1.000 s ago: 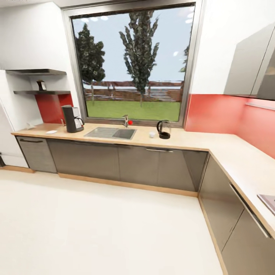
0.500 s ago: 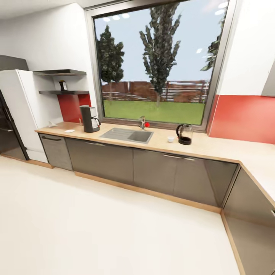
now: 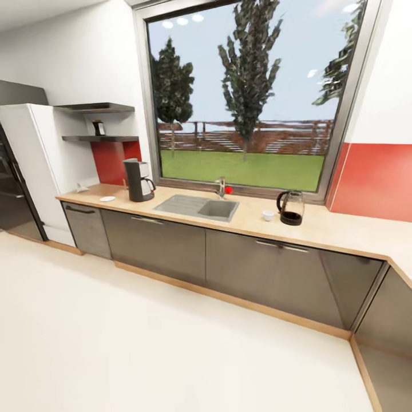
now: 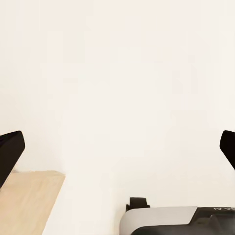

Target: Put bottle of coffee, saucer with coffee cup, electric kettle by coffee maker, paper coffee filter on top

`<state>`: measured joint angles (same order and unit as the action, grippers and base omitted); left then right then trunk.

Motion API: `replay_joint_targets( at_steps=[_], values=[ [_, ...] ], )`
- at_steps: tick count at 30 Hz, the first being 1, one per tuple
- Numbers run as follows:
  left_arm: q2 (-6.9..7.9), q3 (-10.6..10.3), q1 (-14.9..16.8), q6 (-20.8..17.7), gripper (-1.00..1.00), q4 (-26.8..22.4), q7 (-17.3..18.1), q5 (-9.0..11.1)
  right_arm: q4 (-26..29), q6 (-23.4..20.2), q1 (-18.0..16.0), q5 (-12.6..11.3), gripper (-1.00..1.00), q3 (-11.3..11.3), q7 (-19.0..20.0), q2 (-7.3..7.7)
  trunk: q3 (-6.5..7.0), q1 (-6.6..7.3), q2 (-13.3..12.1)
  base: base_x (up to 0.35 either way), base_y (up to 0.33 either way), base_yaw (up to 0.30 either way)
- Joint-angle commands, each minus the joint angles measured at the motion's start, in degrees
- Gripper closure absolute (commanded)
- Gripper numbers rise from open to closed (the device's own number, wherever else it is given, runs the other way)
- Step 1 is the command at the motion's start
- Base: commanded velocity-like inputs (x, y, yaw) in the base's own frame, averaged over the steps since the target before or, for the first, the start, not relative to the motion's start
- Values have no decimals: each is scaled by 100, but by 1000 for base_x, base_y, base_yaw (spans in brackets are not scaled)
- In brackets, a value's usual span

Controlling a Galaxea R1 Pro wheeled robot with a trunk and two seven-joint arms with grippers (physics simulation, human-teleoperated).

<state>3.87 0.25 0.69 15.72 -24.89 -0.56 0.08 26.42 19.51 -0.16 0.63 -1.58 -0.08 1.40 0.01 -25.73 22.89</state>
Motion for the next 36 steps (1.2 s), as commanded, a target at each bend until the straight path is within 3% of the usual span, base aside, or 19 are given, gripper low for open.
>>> replay_joint_targets(
  at_steps=[1, 25, 36],
  values=[
    [0, 2, 1, 19, -100, 5, -6, 0, -5, 18, -2, 7, -100, -9, -1, -1, -1, -5, 3, 334, 0, 1],
    [0, 5, 1, 19, -100, 3, -6, 0, -5, 18, -2, 3, -100, -18, -9, 0, -1, -5, 3, 334, 0, 3],
    [0, 10, 1, 19, -100, 10, -6, 4, -5, 18, -2, 5, -100, -10, -10, 0, -1, -5, 3, 334, 0, 149]
  ],
)
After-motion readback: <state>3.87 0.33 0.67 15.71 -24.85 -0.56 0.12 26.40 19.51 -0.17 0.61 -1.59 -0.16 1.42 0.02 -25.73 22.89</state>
